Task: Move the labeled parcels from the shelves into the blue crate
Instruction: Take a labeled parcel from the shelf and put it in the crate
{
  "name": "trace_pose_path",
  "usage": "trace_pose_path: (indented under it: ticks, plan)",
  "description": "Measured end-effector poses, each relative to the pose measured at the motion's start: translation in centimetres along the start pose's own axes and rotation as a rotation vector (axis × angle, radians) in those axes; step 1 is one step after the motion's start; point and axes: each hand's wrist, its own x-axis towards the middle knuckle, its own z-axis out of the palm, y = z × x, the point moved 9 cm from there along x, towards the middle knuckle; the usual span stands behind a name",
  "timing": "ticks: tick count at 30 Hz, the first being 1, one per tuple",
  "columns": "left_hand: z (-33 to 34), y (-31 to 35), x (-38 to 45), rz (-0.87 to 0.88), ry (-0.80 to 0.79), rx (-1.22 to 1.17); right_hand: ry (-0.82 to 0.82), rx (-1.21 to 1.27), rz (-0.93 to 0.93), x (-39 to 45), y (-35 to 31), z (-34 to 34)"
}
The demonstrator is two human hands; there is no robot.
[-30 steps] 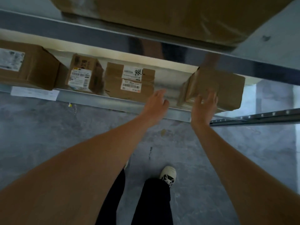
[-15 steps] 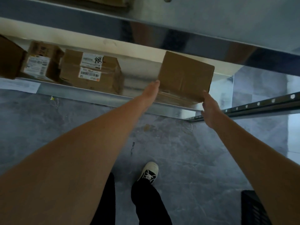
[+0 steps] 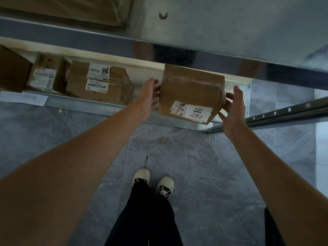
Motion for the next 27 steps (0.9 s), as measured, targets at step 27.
trace_pose_path:
  ticks: [27]
  plan:
    - [3.2, 3.5, -0.4, 0.059, -0.326, 0.075, -0.154, 0.497, 0.388, -6.5, 8.1, 5.1]
